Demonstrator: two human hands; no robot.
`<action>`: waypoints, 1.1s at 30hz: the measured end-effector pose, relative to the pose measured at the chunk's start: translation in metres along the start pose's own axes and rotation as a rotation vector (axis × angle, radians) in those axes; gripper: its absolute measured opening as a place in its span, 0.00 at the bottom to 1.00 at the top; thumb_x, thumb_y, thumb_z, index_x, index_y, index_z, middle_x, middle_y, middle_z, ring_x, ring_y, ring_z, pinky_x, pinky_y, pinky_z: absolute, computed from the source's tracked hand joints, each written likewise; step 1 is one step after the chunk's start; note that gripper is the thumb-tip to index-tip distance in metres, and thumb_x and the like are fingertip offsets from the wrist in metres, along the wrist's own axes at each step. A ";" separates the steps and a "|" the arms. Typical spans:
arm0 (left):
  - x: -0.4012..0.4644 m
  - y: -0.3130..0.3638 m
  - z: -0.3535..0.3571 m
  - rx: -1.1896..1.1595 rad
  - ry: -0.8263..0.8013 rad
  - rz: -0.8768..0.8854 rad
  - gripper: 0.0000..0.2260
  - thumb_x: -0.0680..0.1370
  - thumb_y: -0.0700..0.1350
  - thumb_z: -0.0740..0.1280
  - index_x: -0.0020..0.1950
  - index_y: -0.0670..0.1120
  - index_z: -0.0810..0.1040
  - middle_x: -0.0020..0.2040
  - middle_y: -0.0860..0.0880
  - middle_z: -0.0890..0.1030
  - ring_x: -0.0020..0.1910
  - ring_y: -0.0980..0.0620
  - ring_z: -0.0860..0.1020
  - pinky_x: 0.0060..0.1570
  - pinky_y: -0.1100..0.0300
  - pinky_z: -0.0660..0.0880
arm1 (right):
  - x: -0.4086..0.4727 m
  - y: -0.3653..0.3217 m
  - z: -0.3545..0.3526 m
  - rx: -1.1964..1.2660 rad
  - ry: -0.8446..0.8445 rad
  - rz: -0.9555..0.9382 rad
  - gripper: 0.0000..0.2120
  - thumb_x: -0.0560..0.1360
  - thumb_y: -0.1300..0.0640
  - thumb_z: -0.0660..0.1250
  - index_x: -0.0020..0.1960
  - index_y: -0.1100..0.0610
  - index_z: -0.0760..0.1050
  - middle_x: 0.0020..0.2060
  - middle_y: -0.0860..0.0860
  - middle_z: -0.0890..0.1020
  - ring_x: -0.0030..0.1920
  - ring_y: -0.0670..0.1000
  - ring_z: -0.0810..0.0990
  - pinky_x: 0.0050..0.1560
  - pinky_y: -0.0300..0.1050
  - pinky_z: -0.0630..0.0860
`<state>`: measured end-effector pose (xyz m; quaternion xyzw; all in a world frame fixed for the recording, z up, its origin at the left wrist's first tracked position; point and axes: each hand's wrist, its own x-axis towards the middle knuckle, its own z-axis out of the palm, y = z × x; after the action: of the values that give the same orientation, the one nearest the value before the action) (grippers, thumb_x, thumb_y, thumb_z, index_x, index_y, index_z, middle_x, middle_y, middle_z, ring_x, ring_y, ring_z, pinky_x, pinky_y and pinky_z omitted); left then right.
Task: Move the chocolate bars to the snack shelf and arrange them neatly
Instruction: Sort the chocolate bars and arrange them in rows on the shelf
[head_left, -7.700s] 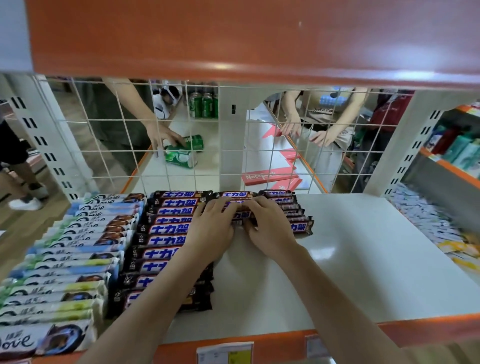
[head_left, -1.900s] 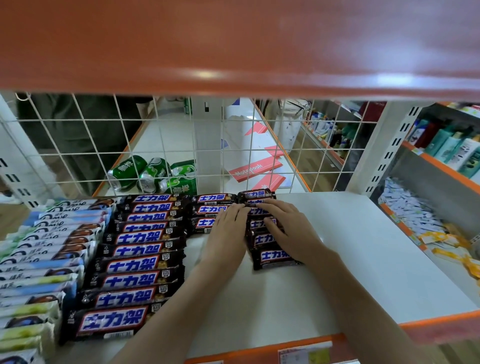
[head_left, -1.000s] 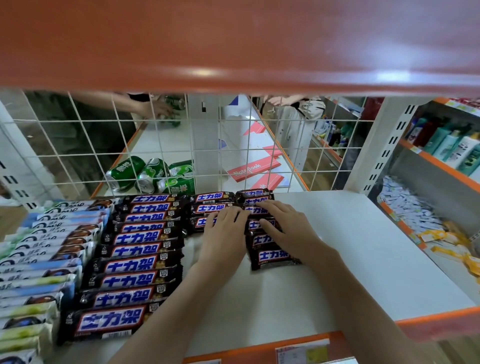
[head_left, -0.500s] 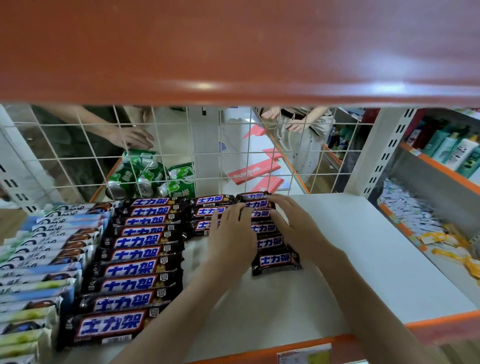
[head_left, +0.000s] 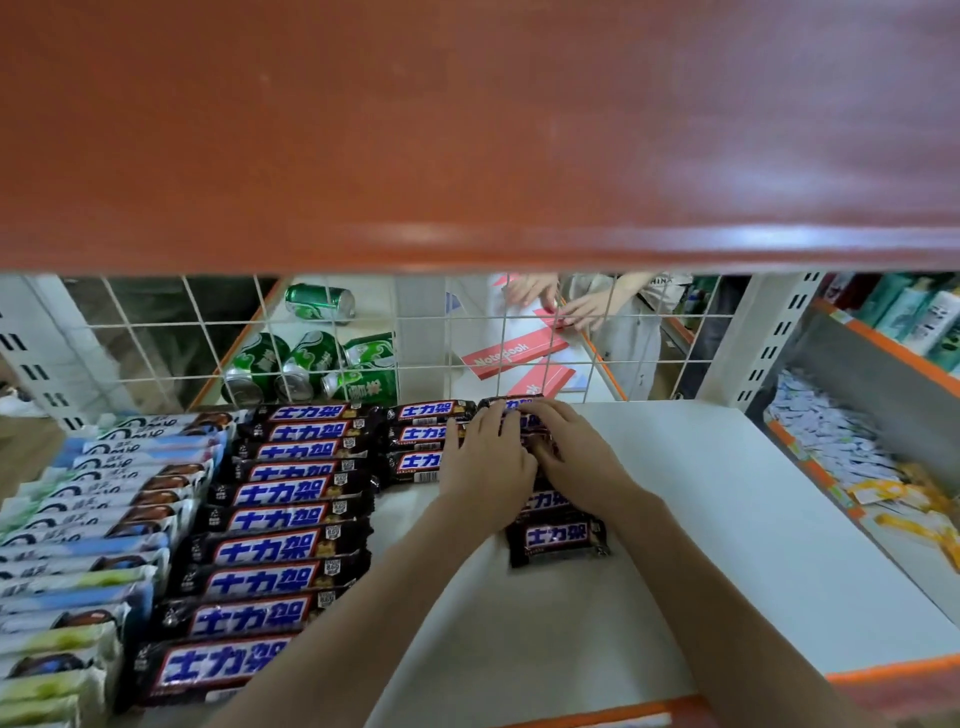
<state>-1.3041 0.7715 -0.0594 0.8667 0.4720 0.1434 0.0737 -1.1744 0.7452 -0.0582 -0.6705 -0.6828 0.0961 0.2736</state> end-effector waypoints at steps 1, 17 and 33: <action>0.000 -0.001 0.002 0.008 0.001 0.000 0.22 0.80 0.49 0.51 0.74 0.47 0.56 0.76 0.48 0.56 0.75 0.51 0.54 0.73 0.44 0.50 | -0.001 0.001 0.001 -0.002 0.006 -0.003 0.20 0.77 0.61 0.59 0.68 0.53 0.68 0.66 0.48 0.70 0.65 0.49 0.68 0.63 0.43 0.67; 0.006 -0.004 0.003 -0.006 -0.018 -0.020 0.19 0.80 0.49 0.52 0.70 0.47 0.61 0.72 0.48 0.63 0.71 0.50 0.61 0.71 0.39 0.49 | -0.001 0.001 0.004 -0.072 -0.014 0.017 0.20 0.78 0.60 0.56 0.70 0.53 0.67 0.68 0.50 0.69 0.66 0.53 0.65 0.66 0.49 0.65; -0.002 0.003 0.012 0.039 0.090 -0.056 0.20 0.81 0.49 0.49 0.73 0.47 0.58 0.74 0.47 0.61 0.72 0.50 0.60 0.72 0.46 0.50 | -0.004 -0.009 0.016 0.119 0.077 0.158 0.19 0.77 0.64 0.54 0.68 0.59 0.66 0.65 0.57 0.66 0.63 0.55 0.68 0.65 0.44 0.64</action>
<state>-1.2988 0.7688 -0.0702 0.8471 0.5016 0.1709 0.0398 -1.1902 0.7441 -0.0677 -0.7079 -0.6101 0.1320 0.3306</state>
